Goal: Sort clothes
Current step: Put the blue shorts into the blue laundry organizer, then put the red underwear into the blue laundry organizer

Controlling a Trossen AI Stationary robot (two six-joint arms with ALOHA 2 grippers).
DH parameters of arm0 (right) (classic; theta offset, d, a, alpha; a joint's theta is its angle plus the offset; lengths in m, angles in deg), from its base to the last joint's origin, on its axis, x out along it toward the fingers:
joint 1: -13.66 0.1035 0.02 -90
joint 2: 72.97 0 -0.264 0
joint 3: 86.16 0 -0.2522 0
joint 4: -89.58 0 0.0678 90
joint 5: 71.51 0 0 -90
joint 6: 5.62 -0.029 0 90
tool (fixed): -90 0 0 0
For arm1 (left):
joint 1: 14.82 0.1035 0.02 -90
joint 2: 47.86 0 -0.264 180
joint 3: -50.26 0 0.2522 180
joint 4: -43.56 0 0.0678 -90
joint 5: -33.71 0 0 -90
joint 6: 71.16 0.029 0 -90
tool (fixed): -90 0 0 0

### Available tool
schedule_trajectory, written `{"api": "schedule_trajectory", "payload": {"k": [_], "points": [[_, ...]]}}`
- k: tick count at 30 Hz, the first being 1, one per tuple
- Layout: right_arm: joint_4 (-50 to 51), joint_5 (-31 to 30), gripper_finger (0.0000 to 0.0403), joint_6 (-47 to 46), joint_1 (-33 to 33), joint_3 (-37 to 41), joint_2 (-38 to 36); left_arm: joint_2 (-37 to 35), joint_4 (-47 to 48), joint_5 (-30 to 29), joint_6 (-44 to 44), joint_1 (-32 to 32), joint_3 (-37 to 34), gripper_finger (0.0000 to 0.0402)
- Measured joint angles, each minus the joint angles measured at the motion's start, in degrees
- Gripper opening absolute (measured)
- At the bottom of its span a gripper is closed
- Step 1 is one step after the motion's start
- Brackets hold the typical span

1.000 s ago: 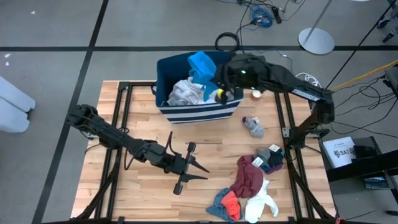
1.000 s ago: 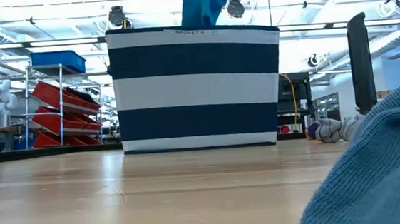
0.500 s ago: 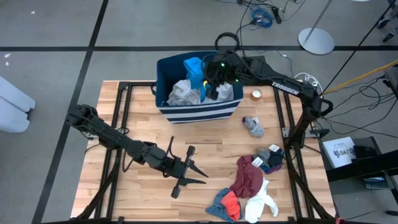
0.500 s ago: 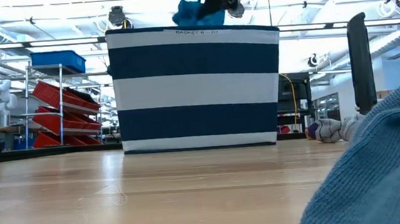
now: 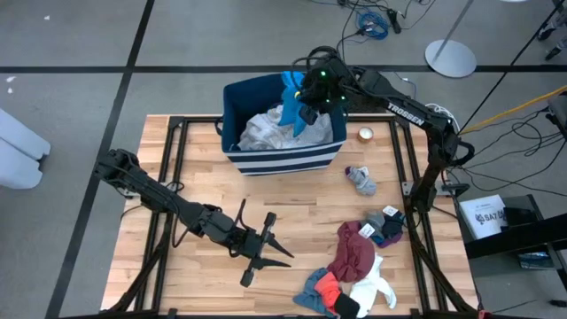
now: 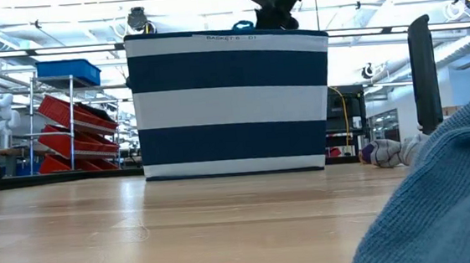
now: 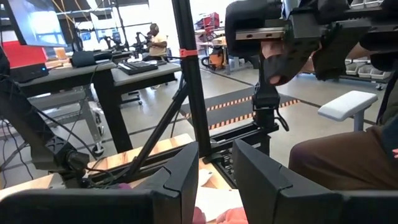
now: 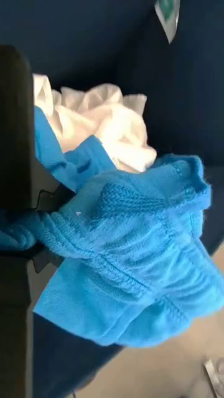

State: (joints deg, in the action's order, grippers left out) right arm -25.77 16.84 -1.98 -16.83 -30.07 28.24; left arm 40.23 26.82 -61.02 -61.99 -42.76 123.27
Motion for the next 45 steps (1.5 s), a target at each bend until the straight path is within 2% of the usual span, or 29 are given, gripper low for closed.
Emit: {"api": "schedule_trajectory", "payload": {"k": [4, 15, 20, 28, 32, 35, 39, 45], "points": [[1.9, 1.5, 0.0052, 0.6, -0.2, 0.0, 0.0, 0.0, 0.0, 0.0, -0.4, 0.0, 0.0, 0.0107], [3.0, 1.7, 0.0209, -1.3, -0.2, 0.0, 0.0, 0.0, 0.1, -0.1, -1.4, -0.2, 0.0, 0.0107], [3.1, 1.7, 0.0250, -1.1, -0.2, 0.0, 0.0, 0.0, 0.1, 0.0, -1.6, -0.3, 0.0, 0.0107], [4.8, 1.8, 0.0264, -1.9, 0.8, 0.0, -5.0, 0.0, 2.6, 0.0, -6.1, -0.3, 0.0, 0.0107], [7.9, 2.2, 0.0260, -4.2, 3.5, 0.0, -9.4, 0.4, 7.2, 0.0, -11.5, -0.3, 0.0, 0.0107], [11.5, 3.9, 0.0260, -6.3, 5.9, 0.0, -12.4, 2.4, 7.2, 0.0, -13.4, -0.1, 0.0, 0.0107], [15.9, 4.8, 0.0260, -8.0, 9.1, 0.0, -15.7, 8.2, 1.9, 0.0, -15.1, 0.0, 0.0, 0.0107], [17.2, 4.8, 0.0260, -9.2, 13.4, 0.0, -19.2, 19.3, -14.8, 0.1, -20.9, 1.9, 2.3, 0.0107]]}}
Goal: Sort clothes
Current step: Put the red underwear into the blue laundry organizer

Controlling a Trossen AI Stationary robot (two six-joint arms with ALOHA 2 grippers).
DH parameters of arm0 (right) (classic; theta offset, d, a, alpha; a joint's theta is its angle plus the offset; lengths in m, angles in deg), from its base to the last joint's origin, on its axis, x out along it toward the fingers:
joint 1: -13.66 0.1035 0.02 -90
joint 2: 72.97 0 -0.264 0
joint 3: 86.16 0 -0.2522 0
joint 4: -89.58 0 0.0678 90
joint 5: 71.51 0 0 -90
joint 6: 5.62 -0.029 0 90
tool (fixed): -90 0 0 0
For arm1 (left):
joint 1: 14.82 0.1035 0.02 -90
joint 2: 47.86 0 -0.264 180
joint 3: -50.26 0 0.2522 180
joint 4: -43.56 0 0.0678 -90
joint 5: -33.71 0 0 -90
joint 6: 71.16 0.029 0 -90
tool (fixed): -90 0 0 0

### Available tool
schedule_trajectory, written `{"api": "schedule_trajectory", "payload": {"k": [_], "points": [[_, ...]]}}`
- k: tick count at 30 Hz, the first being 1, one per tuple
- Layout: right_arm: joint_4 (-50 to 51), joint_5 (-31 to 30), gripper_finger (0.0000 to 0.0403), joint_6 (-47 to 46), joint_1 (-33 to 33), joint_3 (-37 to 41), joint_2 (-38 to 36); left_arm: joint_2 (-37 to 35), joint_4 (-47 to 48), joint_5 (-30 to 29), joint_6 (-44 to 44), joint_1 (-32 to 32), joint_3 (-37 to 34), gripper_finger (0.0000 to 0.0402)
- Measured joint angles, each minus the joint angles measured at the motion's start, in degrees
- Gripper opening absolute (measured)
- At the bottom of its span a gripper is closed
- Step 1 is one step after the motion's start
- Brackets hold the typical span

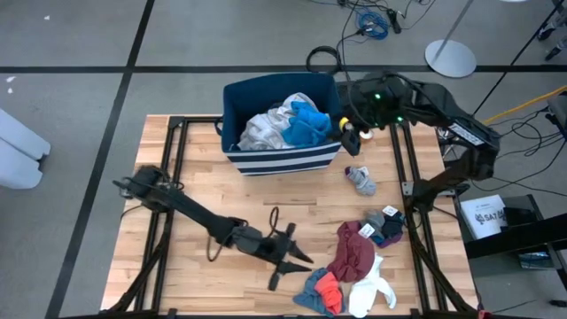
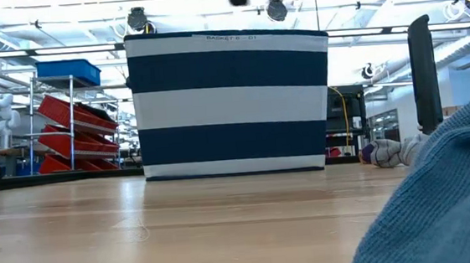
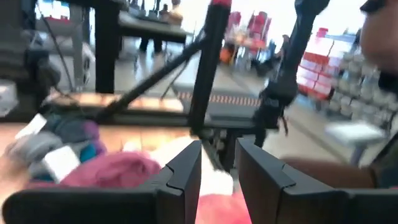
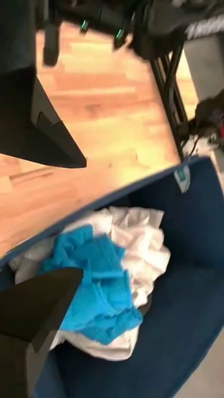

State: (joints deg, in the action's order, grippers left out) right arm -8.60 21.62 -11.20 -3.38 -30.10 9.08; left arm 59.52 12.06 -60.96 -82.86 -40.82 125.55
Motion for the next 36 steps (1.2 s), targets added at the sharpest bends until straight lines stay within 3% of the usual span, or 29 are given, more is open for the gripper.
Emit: {"api": "schedule_trajectory", "payload": {"k": [3, 7, 12, 18, 26, 36], "points": [[-0.2, -0.1, 0.0259, -0.3, 1.2, 0.0, -0.7, 6.0, -5.0, 3.2, -1.3, 0.7, 5.4, 0.0107], [-0.1, -0.1, 0.0259, -2.1, 1.4, 0.0, -0.9, 13.9, -0.9, 8.8, -5.9, 1.7, 15.9, 0.0107], [0.6, -0.1, 0.0259, -3.4, 1.4, 0.0, -0.9, 21.4, 14.0, 15.1, -7.3, 1.8, 29.0, 0.0107], [0.9, -0.1, 0.0259, -5.3, 1.4, 0.0, -0.9, 22.6, 37.0, 19.4, -1.9, 1.2, 40.8, 0.0107], [1.1, -0.2, 0.0259, -6.0, 1.4, 0.0, -0.9, 23.6, 46.1, 20.2, 0.2, 2.3, 42.3, 0.0107], [0.8, -3.3, 0.0259, -6.0, 1.4, 0.0, -0.9, 29.4, 45.4, 30.0, 0.0, 3.9, 42.3, 0.0107]]}}
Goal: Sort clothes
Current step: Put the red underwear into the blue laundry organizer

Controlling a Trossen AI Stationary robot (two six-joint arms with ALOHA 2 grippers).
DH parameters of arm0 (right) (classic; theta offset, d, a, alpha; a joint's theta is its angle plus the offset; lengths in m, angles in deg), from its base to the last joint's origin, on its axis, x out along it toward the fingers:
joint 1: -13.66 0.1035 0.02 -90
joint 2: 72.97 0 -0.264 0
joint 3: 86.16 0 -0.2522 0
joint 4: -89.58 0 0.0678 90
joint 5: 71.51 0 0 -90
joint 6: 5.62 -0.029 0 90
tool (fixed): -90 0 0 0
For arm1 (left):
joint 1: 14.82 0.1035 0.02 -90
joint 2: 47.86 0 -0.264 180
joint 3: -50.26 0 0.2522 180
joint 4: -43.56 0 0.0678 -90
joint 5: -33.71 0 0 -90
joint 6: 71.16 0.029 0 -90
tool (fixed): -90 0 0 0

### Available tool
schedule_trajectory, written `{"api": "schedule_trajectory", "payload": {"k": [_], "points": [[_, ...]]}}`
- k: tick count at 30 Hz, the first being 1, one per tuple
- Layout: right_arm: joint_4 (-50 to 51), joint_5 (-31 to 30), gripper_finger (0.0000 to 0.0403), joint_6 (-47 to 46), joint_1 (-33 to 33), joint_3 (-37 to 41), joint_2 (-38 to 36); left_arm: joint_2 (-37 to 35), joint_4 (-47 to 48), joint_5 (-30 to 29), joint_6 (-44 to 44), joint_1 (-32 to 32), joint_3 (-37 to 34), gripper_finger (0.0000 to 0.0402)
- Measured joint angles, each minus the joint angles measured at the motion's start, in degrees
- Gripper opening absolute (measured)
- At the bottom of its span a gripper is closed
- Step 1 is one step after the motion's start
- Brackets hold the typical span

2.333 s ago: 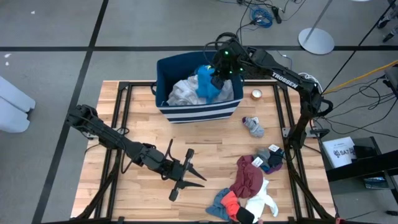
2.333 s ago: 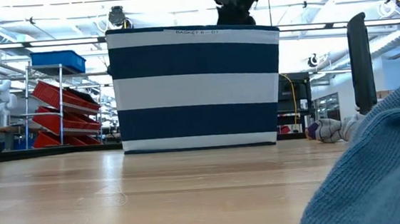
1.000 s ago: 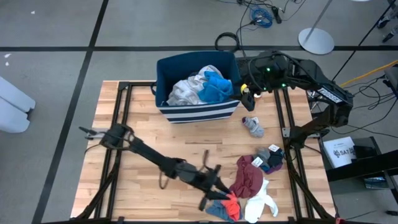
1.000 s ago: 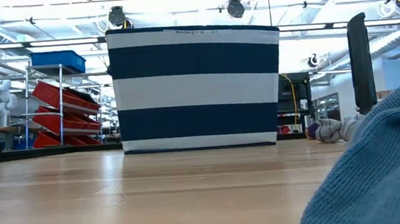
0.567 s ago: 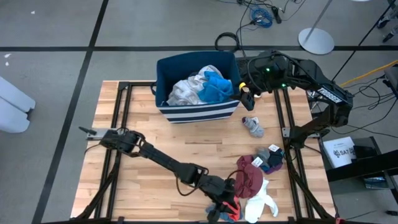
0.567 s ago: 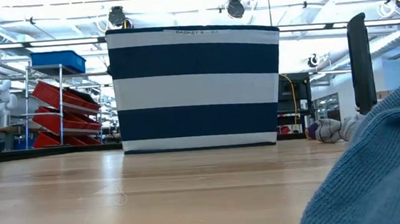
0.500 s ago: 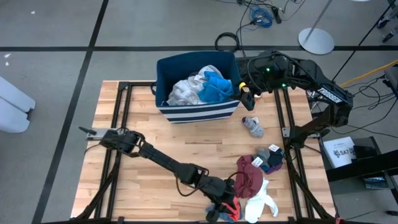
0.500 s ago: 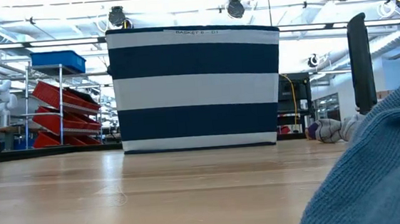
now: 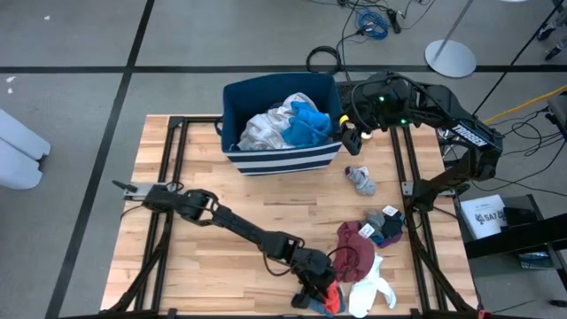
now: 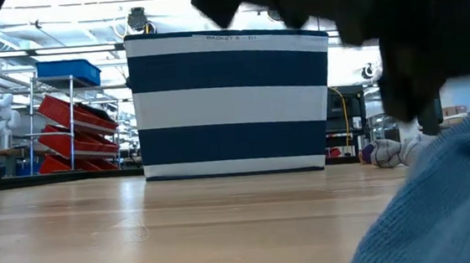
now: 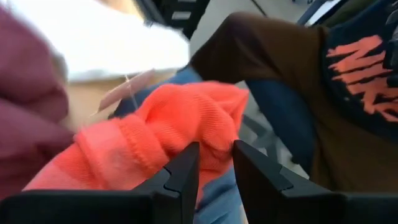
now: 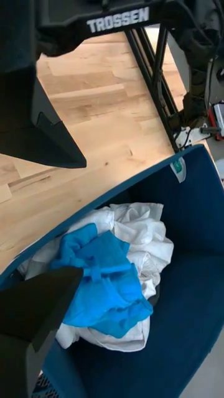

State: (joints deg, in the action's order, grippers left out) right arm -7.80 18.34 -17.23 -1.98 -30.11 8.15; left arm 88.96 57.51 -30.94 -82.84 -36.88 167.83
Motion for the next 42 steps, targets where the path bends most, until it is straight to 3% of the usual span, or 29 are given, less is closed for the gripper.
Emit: {"api": "schedule_trajectory", "payload": {"k": [4, 9, 14, 17, 25, 29, 36, 42], "points": [[-0.2, -0.1, 0.0259, 0.1, 0.0, 0.0, 0.0, 1.2, 1.3, -1.0, -0.8, 0.8, 0.0, 0.0107], [-0.3, -0.1, 0.0259, 0.1, 0.0, 0.0, 0.0, 1.3, 8.8, -11.5, -1.3, 2.5, 0.3, 0.0107], [-0.2, -0.1, 0.0259, 0.1, 0.0, 0.0, 0.0, 0.3, 15.1, -15.9, -1.3, 4.5, 0.3, 0.0107], [0.2, 0.0, 0.0259, 0.1, 0.0, 0.0, 0.0, -1.0, 21.9, -18.9, -0.9, 5.7, 0.3, 0.0107], [0.5, 0.0, 0.0259, 0.2, 0.0, 0.0, 0.0, -6.6, 47.7, -37.2, -1.1, 8.2, -0.1, 0.0107], [0.5, 0.0, 0.0259, 0.3, 0.0, 0.0, 0.0, -10.9, 56.3, -40.9, -2.4, 8.4, -0.5, 0.0107], [0.8, 0.1, 0.0258, 1.4, 0.0, 0.0, 0.0, -21.0, 52.7, -39.2, -1.0, 3.5, -0.3, 0.0107], [0.9, 0.1, 0.0258, 1.8, 0.0, 0.0, 0.0, -23.2, 30.5, -40.0, 5.5, 0.1, -0.1, 0.0107]]}}
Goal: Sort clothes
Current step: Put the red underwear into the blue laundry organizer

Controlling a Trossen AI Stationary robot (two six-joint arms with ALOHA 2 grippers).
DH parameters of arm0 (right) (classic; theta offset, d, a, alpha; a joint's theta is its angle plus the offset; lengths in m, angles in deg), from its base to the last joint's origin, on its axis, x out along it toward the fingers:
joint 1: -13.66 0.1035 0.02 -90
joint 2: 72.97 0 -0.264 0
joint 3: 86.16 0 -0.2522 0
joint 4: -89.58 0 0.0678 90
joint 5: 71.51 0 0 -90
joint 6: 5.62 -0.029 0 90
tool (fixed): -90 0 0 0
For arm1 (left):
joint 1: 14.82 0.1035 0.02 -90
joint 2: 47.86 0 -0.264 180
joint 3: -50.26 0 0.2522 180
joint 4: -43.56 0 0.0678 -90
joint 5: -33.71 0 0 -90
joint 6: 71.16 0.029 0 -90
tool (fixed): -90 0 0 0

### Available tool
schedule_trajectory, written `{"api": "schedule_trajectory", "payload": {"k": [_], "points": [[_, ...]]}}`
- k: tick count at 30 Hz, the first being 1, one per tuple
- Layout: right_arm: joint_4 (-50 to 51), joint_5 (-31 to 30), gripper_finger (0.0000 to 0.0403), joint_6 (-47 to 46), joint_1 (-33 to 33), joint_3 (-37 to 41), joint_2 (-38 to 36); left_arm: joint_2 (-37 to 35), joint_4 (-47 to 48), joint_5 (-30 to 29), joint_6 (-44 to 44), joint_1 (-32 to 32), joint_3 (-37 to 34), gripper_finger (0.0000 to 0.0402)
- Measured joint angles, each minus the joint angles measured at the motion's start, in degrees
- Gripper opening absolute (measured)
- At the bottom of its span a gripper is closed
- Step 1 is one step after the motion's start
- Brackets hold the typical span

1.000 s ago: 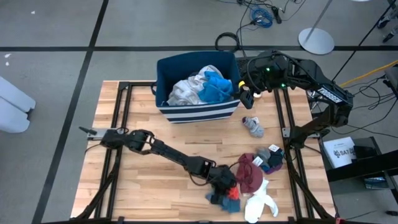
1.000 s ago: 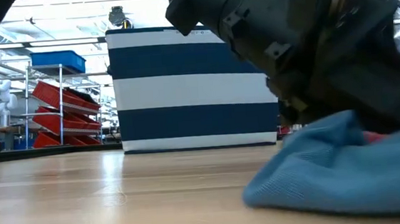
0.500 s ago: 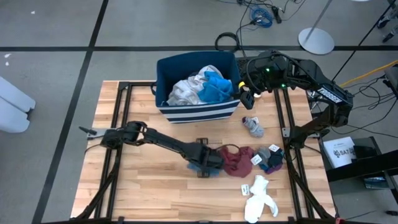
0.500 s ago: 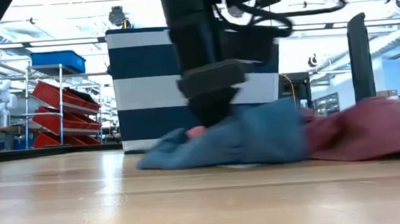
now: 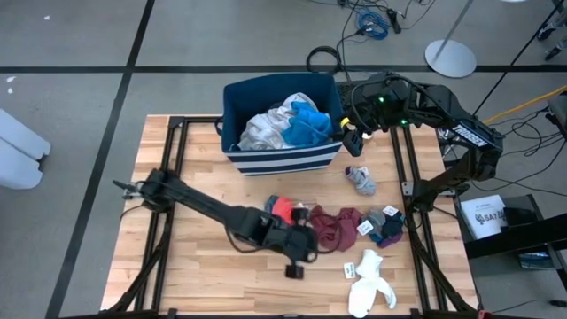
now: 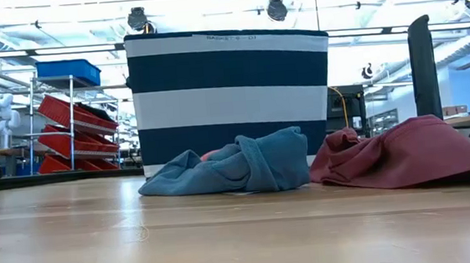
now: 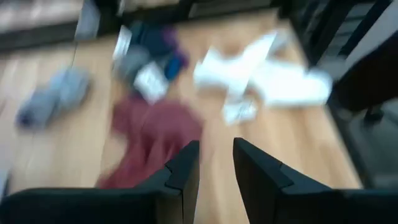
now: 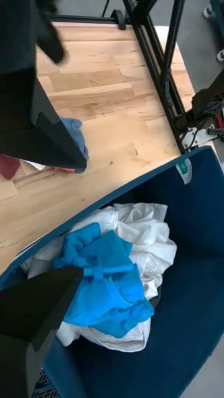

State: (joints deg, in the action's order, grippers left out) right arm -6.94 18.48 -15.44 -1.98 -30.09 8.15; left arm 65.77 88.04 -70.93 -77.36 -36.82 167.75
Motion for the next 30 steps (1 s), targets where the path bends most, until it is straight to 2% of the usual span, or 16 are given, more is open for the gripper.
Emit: {"api": "schedule_trajectory", "payload": {"k": [6, 11, 13, 18, 24, 30], "points": [[0.0, 0.2, 0.0258, 0.0, 0.0, 0.0, 0.0, 8.3, -23.6, 0.9, 2.6, 0.5, 0.0, 0.0107], [0.0, 0.2, 0.0258, 0.0, 0.0, 0.0, 0.0, 19.0, -52.6, 5.2, 2.6, 0.6, 0.3, 0.0107], [-0.1, 0.2, 0.0258, 0.0, 0.0, 0.0, 0.0, 23.3, -57.3, 5.8, 2.5, 0.8, 2.5, 0.0107], [-1.1, 0.1, 0.0258, 0.0, 0.0, 0.0, 0.0, 32.0, -52.8, 5.3, 2.6, 1.5, 12.8, 0.0107], [-3.5, 0.1, 0.0258, 0.0, 0.0, 0.0, 0.0, 40.2, -35.7, 3.5, 3.6, 2.4, 31.2, 0.0104], [-4.1, 0.1, 0.0258, -1.3, 0.0, 0.0, 0.0, 41.8, -37.6, 4.6, 0.6, 4.1, 30.2, 0.0104]]}}
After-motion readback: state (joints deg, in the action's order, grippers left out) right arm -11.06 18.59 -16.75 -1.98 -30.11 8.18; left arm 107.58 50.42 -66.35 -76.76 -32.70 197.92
